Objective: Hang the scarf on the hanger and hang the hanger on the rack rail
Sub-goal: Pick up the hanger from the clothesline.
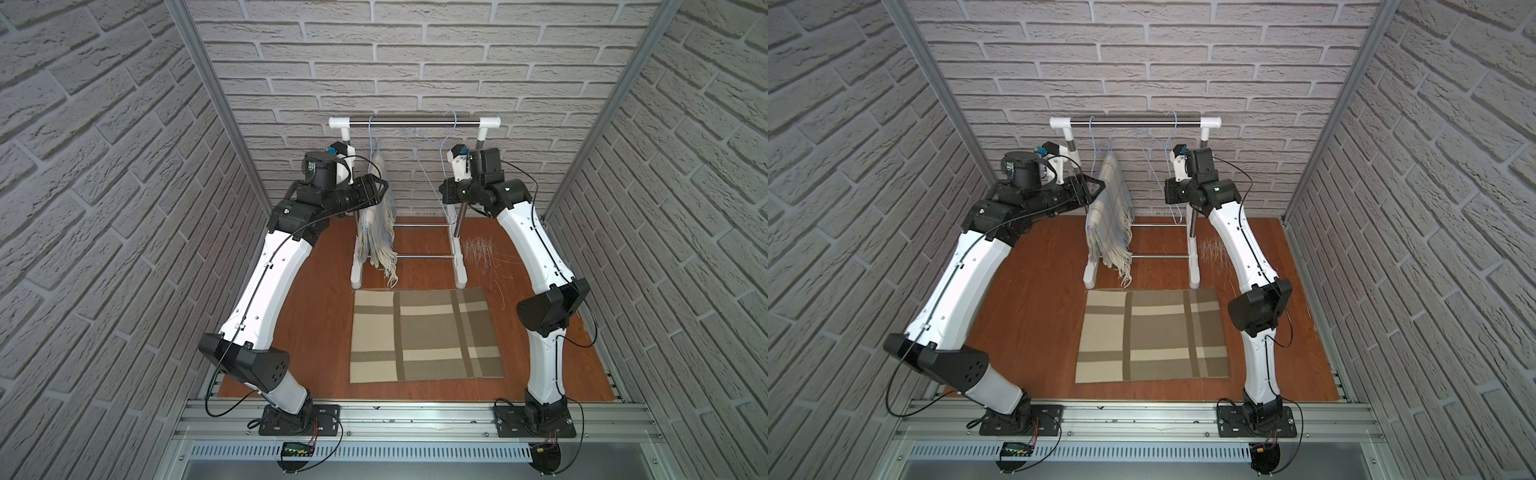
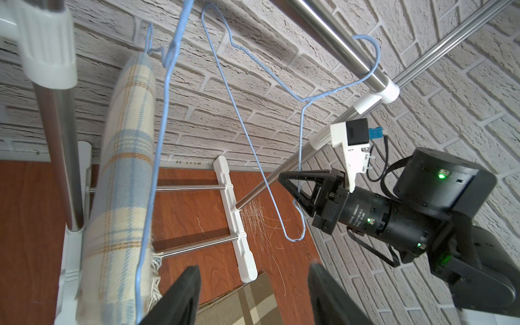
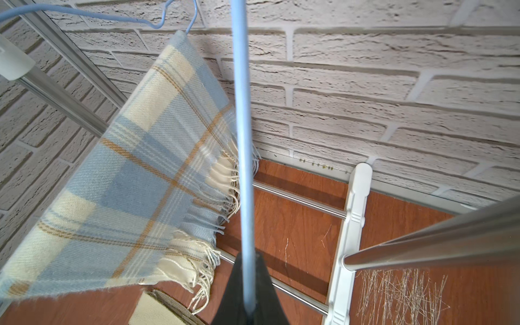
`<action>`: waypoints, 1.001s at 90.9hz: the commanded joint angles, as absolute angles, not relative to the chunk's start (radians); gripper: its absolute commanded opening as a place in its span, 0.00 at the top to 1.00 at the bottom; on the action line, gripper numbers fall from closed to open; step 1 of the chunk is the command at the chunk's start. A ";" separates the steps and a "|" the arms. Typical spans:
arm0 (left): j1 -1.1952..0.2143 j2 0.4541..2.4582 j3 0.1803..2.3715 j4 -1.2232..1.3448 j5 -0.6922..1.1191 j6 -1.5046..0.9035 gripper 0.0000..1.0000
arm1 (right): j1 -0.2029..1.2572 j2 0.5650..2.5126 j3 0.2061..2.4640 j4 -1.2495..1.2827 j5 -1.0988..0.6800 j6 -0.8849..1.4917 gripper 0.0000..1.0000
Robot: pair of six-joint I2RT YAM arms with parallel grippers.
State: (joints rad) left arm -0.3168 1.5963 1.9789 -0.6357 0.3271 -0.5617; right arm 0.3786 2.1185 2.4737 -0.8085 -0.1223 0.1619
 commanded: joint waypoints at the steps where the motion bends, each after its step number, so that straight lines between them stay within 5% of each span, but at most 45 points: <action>1: -0.340 1.614 2.012 -0.575 0.341 -0.566 0.34 | 0.400 2.036 2.513 -0.795 -0.011 0.146 0.97; 55: -0.409 1.494 1.776 -0.452 0.336 -0.617 0.33 | 0.487 1.647 2.084 -0.823 0.205 0.121 0.97; 91: -0.500 1.314 1.461 -0.307 0.288 -0.721 0.34 | 0.708 1.388 1.692 -0.877 0.324 0.301 0.97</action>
